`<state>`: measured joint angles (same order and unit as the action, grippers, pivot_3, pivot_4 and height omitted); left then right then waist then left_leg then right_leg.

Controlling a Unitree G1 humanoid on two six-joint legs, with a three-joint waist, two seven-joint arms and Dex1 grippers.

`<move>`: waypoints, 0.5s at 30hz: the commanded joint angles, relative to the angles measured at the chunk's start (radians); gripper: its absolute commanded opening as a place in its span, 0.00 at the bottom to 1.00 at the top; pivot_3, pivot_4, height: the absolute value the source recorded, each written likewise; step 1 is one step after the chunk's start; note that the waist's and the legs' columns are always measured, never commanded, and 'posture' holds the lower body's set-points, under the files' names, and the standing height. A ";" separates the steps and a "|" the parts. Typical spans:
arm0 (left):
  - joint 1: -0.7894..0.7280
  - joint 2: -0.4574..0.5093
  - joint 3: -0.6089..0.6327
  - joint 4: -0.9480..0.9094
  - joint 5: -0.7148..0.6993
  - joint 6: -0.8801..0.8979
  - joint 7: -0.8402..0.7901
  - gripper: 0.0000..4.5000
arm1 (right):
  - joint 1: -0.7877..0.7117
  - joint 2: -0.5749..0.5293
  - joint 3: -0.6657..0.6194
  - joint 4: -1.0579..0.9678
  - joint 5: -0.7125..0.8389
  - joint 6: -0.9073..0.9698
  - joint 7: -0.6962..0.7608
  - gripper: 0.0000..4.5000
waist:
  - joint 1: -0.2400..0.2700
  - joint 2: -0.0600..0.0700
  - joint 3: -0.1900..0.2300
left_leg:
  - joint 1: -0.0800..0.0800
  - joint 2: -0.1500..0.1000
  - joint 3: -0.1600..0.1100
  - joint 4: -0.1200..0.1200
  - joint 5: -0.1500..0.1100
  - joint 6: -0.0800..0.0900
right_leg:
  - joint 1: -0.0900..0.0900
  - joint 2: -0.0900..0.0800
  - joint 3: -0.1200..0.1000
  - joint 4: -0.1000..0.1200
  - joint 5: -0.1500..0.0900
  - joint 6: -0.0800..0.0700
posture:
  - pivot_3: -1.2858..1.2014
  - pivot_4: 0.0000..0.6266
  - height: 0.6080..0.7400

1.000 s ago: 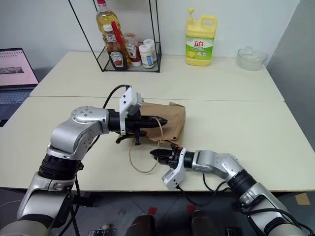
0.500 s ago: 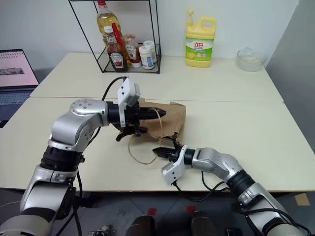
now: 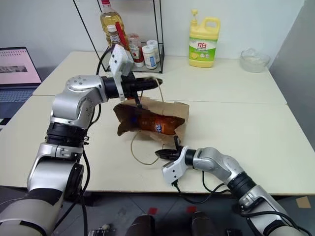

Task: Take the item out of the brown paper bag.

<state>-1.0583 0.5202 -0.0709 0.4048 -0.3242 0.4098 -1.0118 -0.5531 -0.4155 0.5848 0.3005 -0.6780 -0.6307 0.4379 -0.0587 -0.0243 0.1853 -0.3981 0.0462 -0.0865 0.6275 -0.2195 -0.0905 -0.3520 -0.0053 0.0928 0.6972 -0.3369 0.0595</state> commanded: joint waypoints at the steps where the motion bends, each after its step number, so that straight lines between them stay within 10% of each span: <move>1: -0.050 -0.003 0.042 0.023 0.005 -0.032 0.015 0.00 | 0.074 -0.024 0.055 0.041 0.009 0.033 0.101 0.01 | 0.000 0.000 0.000 | 0.000 0.000 0.000 0.000 0.000 0.000 | 0.000 0.000 0.000 0.000 0.000 0.000 | 0.52 0.24 1.00; 9: -0.063 -0.012 0.067 0.015 -0.008 -0.013 0.013 0.00 | 0.120 -0.050 0.022 0.001 0.100 0.083 0.169 0.01 | 0.010 -0.001 0.000 | 0.000 -0.001 0.000 0.000 0.000 0.000 | 0.001 -0.001 -0.001 -0.001 0.000 0.000 | 0.52 0.24 1.00; 15: -0.040 -0.015 0.069 -0.016 -0.016 0.005 0.004 0.00 | 0.174 -0.034 -0.066 -0.163 0.393 0.284 0.353 0.36 | 0.014 -0.001 0.000 | -0.001 -0.001 0.000 0.000 0.000 -0.001 | 0.001 -0.001 -0.001 -0.002 0.000 0.000 | 0.52 0.24 1.00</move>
<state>-1.0923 0.5050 -0.0307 0.4339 -0.3173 0.4148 -1.0023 -0.4211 -0.4400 0.5082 0.1646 -0.3638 -0.4370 0.6815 -0.0450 -0.0248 0.1851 -0.3993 0.0450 -0.0868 0.6274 -0.2199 -0.0911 -0.3516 -0.0067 0.0921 0.6956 -0.3369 0.0597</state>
